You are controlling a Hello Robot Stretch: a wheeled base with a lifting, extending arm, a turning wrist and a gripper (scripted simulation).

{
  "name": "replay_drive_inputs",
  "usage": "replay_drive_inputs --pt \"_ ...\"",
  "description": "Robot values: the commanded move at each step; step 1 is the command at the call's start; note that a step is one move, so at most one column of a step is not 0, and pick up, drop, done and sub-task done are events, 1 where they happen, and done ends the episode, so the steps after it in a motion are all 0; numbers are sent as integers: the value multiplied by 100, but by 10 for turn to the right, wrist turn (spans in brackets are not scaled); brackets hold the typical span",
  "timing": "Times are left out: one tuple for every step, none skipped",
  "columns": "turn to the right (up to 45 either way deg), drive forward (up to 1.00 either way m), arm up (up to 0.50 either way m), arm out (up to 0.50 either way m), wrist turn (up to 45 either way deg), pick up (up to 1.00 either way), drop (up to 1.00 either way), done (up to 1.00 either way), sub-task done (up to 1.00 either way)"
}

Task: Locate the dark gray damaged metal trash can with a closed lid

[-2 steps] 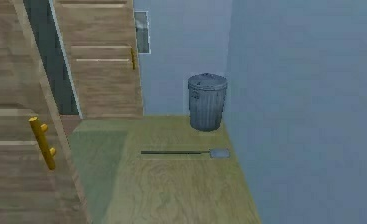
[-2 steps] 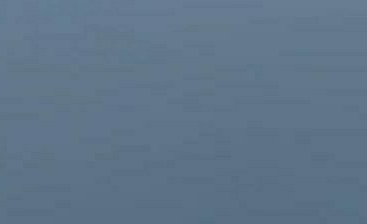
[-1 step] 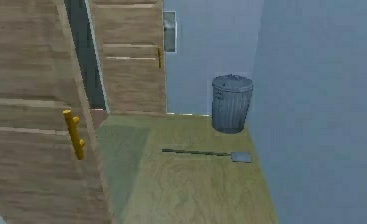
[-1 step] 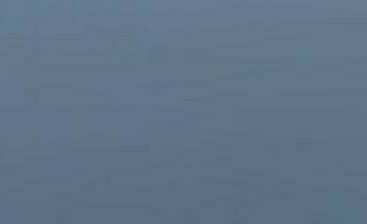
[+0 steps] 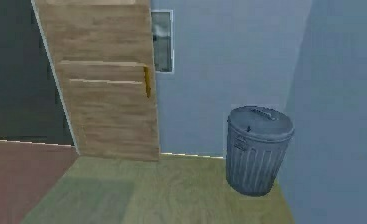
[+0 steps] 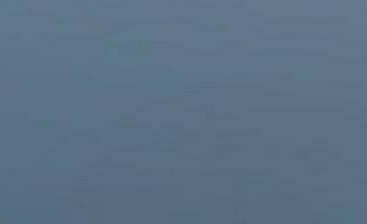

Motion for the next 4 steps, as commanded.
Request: replay_drive_inputs --pt "0 20 0 0 0 0 0 0 0" --pt "180 0 0 0 0 0 0 0 0" --pt "0 40 0 0 0 0 0 0 0" --pt "120 0 0 0 0 0 0 0 0"
